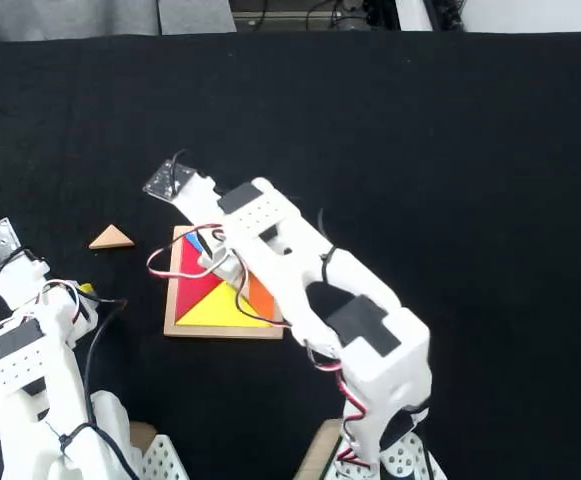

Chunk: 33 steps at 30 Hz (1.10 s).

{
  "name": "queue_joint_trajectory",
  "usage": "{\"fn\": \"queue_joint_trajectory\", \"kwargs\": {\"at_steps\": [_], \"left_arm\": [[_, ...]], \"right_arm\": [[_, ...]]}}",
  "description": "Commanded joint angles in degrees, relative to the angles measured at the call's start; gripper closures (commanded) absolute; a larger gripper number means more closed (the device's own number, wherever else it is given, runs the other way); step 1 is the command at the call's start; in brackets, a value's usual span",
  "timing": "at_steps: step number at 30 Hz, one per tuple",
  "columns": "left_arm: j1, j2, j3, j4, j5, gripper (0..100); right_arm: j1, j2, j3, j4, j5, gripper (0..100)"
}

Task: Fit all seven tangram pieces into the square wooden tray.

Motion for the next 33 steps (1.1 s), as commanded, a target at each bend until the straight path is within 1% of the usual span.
{"fn": "queue_joint_trajectory", "kwargs": {"at_steps": [1, 5, 14, 21, 25, 29, 33], "left_arm": [[0.57, -0.97, -0.22, -1.14, -0.44, 78], [0.57, -0.97, -0.22, -1.14, -0.44, 78], [0.57, -0.97, -0.22, -1.14, -0.44, 78], [0.57, -0.97, -0.22, -1.14, -0.44, 78], [0.57, -0.97, -0.22, -1.14, -0.44, 78], [0.57, -0.97, -0.22, -1.14, -0.44, 78], [0.57, -0.97, -0.22, -1.14, -0.44, 78]], "right_arm": [[0.88, 2.07, -2.95, 0.7, 0.44, 98.7], [0.97, -2.68, -2.07, 2.81, 0.44, 98.8], [0.97, -15.16, 11.47, 1.41, 0.88, 98.8], [4.75, -11.82, 14.2, -5.36, 0.62, 98.7], [4.84, -7.6, 10.95, -4.48, 0.88, 98.7], [5.19, -7.34, 8.13, 0.35, 0.97, 98.7], [4.84, -7.34, 7.78, 1.14, 0.97, 98.7]]}}
